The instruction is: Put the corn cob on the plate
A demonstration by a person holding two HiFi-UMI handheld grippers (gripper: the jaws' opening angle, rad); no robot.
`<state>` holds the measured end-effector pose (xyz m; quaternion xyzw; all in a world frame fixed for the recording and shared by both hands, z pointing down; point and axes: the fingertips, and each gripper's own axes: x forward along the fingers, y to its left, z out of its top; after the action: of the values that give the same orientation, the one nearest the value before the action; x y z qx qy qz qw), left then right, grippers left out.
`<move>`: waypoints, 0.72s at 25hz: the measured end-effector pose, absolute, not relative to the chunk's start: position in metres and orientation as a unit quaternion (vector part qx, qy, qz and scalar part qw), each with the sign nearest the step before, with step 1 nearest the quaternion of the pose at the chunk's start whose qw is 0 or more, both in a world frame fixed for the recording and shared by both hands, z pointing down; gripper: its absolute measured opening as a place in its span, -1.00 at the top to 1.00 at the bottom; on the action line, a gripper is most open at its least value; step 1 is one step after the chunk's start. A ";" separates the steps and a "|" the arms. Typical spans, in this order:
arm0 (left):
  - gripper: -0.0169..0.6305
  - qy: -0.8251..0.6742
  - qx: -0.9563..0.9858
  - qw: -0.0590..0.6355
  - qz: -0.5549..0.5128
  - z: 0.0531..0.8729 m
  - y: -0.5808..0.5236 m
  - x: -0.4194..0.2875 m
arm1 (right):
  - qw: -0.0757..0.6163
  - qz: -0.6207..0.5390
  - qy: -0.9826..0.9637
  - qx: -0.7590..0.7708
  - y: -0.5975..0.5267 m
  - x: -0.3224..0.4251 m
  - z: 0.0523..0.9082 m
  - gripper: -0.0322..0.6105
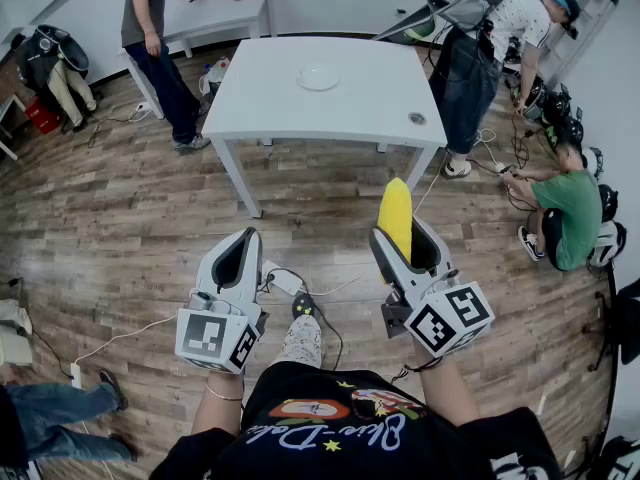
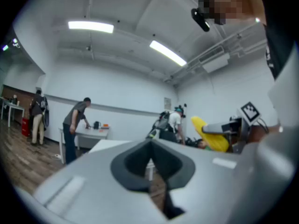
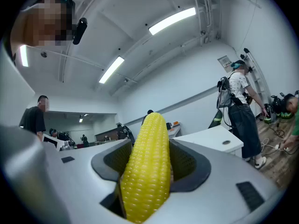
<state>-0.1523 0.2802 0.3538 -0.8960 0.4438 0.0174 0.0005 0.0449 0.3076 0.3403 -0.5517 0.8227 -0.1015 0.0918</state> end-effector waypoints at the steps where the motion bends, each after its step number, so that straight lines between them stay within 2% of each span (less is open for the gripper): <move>1: 0.96 0.440 -0.898 0.004 0.019 0.348 0.257 -0.153 | 0.093 -0.098 0.822 -0.553 0.285 0.043 0.336 0.12; 12: 0.96 0.414 -0.909 -0.001 0.044 0.319 0.051 -0.154 | 0.084 -0.118 0.815 -0.561 0.086 0.027 0.318 0.12; 18: 0.96 0.417 -0.908 -0.014 0.041 0.340 -0.027 -0.137 | 0.079 -0.129 0.811 -0.566 0.000 0.053 0.336 0.12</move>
<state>-0.1369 -0.0271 0.3396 -0.9079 0.4170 0.0407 -0.0138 0.0528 0.0004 0.3361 -0.5656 0.8107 -0.1288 0.0788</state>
